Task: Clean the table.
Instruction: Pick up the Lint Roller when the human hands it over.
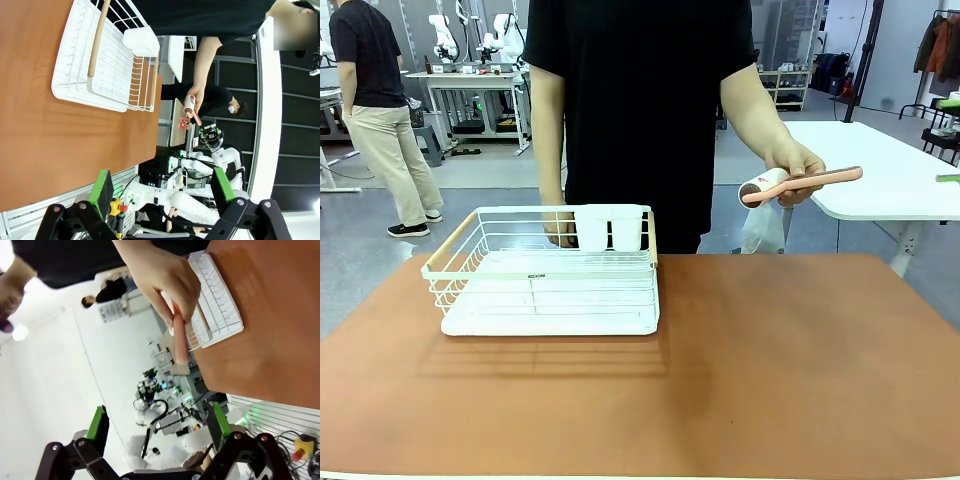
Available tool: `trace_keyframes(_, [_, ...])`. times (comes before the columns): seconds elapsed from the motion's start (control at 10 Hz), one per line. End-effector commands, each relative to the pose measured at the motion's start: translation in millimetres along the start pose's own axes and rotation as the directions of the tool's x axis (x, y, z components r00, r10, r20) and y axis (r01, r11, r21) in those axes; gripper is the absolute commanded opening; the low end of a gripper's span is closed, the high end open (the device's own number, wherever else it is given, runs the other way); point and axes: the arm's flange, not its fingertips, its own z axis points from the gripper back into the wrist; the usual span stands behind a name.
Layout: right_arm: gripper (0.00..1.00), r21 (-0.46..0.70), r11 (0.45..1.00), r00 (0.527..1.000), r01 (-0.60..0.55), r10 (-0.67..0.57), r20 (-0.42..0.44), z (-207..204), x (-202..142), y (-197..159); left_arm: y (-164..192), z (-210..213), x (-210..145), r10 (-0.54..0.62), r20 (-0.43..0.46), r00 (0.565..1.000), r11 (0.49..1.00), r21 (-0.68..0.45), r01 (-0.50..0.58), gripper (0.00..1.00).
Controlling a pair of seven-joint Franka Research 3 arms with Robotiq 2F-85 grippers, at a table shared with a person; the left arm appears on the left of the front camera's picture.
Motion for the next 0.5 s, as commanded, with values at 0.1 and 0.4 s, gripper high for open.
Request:
trace_keyframes(0.1, [1.0, -0.159, 0.986, 0.995, 0.054, -0.039, 0.093, -58, -6, 11, -2, 3, -2, -0.008, 0.002, 1.0, 1.0, -0.004, 0.008, 1.0])
trace_keyframes(0.4, [1.0, -0.263, 0.961, 0.991, 0.089, -0.058, 0.123, -96, -7, 5, -2, 3, -2, -0.008, 0.002, 1.0, 1.0, -0.004, 0.008, 1.0])
